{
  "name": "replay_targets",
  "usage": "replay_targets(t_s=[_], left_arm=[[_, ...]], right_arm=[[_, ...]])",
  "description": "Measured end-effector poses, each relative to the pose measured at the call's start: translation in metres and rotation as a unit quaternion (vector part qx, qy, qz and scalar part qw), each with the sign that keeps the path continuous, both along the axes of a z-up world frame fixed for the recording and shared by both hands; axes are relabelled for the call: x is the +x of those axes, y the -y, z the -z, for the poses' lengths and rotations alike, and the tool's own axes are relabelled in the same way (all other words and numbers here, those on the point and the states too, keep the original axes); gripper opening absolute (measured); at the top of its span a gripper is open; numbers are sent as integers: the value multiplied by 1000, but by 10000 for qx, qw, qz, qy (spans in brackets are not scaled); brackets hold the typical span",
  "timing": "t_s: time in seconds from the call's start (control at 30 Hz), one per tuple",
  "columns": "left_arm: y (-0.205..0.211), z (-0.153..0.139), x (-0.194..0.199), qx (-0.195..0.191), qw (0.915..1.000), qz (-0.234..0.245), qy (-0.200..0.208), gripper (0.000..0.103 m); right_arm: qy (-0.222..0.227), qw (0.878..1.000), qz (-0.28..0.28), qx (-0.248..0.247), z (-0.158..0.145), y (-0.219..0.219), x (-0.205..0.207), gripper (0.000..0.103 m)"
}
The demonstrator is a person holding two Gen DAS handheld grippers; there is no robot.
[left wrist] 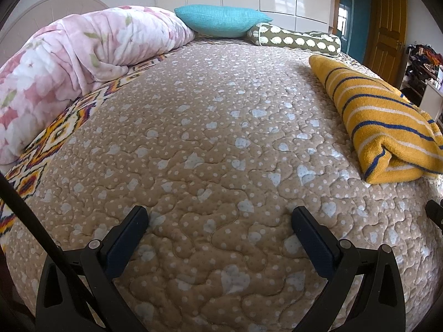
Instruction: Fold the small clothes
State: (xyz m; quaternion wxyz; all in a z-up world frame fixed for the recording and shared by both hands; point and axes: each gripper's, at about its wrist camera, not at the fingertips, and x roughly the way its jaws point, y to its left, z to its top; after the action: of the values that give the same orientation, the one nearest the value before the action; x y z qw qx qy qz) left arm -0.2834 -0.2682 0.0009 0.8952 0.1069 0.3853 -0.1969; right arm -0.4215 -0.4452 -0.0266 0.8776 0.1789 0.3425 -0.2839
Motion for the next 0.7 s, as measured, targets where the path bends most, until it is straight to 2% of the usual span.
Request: replay_targets(t_s=[0.7], left_arm=[[1,-1,-1,13,10000,5,16,103]], right_arm=[[-5,10000,-2,-5,0,-1,0,91]])
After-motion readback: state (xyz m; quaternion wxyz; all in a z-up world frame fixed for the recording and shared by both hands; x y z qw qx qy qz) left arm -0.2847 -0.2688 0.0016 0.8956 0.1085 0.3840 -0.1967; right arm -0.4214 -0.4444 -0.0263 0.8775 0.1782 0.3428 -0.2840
